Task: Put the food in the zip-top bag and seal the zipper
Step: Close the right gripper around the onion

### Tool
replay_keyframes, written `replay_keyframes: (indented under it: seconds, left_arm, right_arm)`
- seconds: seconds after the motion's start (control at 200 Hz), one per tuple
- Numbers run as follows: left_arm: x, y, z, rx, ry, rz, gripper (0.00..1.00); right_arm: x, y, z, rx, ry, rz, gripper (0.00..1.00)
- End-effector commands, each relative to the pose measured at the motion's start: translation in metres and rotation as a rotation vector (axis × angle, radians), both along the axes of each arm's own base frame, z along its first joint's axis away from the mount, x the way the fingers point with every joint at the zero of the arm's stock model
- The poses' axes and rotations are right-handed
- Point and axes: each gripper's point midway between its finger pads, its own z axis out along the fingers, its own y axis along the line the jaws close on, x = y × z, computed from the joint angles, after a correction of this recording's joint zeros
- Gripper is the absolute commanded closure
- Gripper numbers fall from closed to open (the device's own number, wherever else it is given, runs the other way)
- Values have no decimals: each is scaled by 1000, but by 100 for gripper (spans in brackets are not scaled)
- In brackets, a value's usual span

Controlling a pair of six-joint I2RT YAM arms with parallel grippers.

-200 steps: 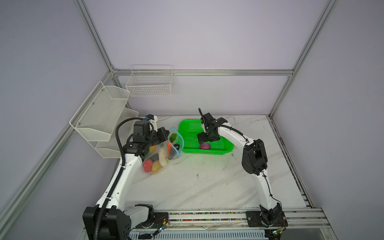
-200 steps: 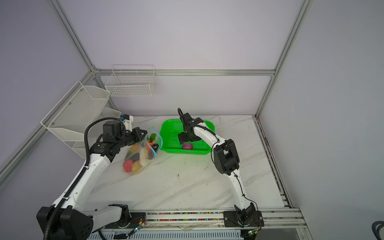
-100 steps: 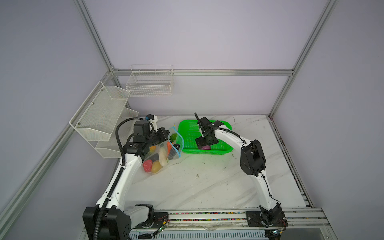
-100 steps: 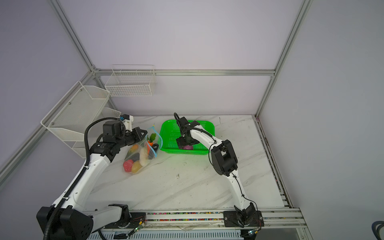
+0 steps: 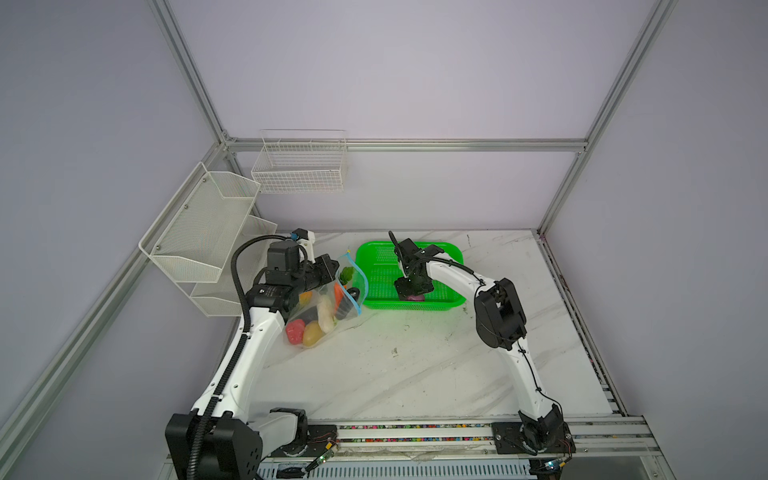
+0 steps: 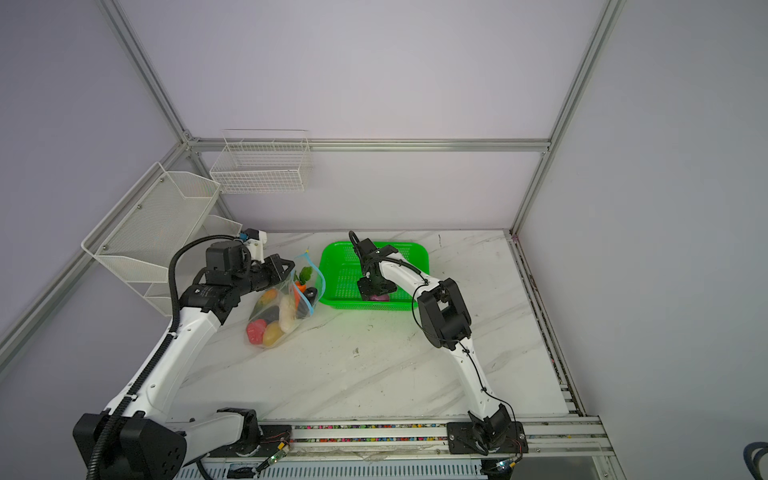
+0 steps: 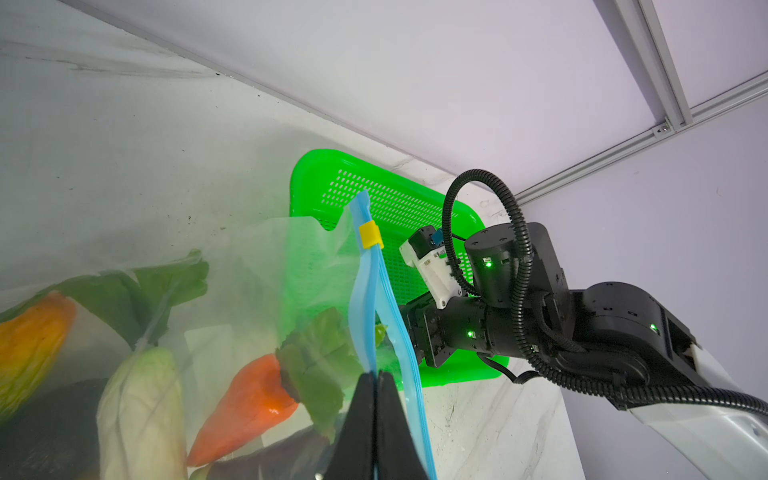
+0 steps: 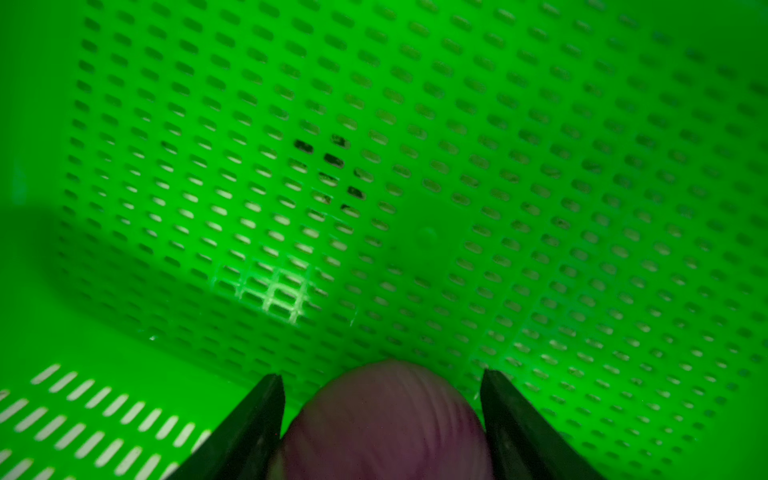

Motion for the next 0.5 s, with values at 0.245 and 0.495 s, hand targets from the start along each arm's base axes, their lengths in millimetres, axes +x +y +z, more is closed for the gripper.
replay_keyframes:
  seconds: [0.245, 0.495]
  left_arm:
    - [0, -2, 28, 2, -91, -18, 100]
    - [0, -3, 28, 0, -89, -19, 100]
  right_arm:
    - [13, 0, 25, 42, -29, -30, 40]
    - [19, -5, 32, 62, -43, -44, 43]
